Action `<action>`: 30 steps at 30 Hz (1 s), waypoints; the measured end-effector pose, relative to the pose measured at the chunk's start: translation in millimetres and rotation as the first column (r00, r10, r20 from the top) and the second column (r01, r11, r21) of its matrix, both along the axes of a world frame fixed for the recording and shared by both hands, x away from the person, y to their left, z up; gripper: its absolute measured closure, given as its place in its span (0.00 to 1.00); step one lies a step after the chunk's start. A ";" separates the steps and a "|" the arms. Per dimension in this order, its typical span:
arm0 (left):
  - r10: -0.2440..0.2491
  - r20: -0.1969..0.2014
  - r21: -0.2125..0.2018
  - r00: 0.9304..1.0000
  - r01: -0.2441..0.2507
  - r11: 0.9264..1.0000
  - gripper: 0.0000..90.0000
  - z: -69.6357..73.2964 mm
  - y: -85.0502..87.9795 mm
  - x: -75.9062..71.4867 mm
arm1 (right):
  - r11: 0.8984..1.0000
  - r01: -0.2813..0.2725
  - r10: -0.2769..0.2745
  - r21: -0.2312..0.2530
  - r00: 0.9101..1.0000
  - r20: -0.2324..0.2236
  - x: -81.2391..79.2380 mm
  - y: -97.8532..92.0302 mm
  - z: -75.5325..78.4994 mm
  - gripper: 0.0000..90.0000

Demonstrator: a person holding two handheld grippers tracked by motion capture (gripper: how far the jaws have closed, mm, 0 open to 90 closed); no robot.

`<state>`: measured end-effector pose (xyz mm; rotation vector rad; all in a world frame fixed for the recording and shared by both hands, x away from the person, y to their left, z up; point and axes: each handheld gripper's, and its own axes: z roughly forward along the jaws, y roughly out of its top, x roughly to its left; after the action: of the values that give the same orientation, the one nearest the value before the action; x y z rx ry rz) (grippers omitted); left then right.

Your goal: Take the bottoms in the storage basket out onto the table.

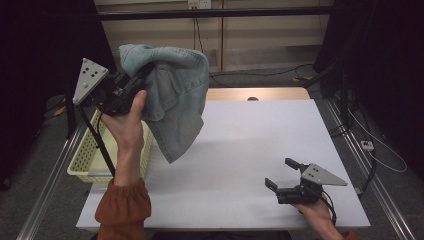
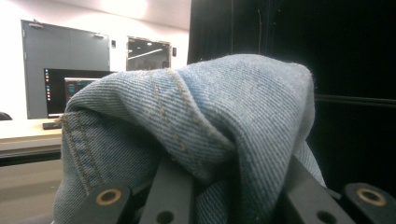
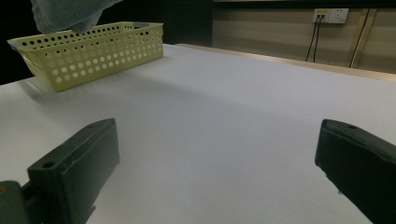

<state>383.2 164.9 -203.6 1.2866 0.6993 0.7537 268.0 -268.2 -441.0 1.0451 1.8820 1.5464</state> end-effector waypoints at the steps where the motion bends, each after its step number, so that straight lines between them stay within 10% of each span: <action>1: -0.004 0.003 0.006 1.000 0.004 1.000 0.89 -0.1 -2.2 0.1 | 1.000 -0.003 0.003 -0.002 1.000 0.002 0.1 0.3 0.0 0.00; 30: -0.076 -0.036 0.062 0.996 0.078 0.995 0.89 1.1 -32.1 9.6 | 1.000 -0.001 0.001 -0.011 1.000 -0.001 -0.8 2.8 0.5 0.00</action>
<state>392.9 132.8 -202.6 1.3791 0.6541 0.6975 267.2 -265.5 -440.4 1.0399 1.8898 1.5344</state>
